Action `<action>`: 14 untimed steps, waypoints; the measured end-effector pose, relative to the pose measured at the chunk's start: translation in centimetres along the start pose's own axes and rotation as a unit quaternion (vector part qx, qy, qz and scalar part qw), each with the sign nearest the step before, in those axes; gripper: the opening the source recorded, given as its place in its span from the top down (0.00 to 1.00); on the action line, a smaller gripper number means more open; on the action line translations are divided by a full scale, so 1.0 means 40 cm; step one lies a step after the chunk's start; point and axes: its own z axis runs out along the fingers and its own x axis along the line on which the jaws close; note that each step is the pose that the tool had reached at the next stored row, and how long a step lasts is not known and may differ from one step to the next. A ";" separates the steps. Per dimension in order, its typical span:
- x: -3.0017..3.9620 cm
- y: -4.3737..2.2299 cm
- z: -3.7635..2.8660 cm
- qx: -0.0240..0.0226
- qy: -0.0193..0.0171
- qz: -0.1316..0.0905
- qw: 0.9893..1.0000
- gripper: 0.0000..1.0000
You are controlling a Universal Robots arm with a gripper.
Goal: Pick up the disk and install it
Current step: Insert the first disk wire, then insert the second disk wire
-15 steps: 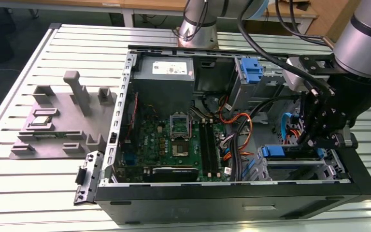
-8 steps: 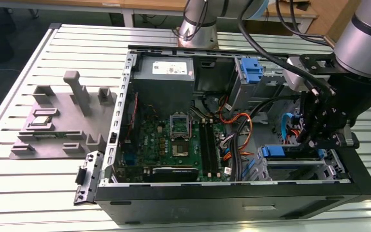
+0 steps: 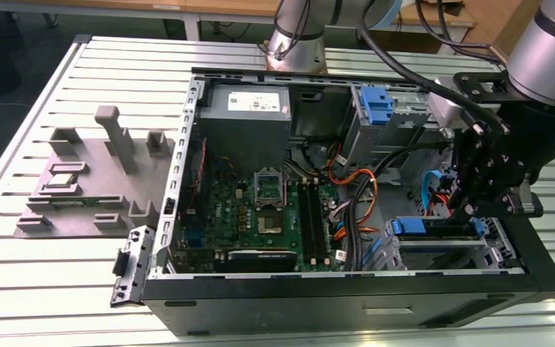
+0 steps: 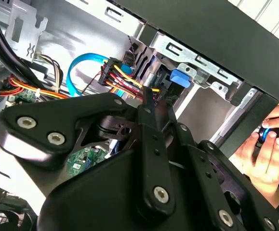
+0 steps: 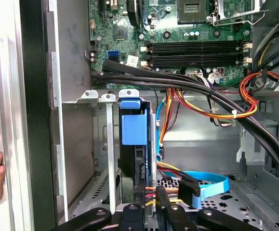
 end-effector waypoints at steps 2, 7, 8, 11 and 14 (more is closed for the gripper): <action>0.000 0.000 0.000 0.000 0.000 0.000 1.000 0.84; 0.000 0.000 -0.001 0.000 0.000 0.000 1.000 0.89; 0.000 0.000 -0.001 0.000 0.000 0.000 1.000 0.89; 0.000 0.000 -0.001 0.000 -0.001 0.000 1.000 0.89; 0.000 0.000 -0.001 0.000 -0.001 0.000 1.000 0.89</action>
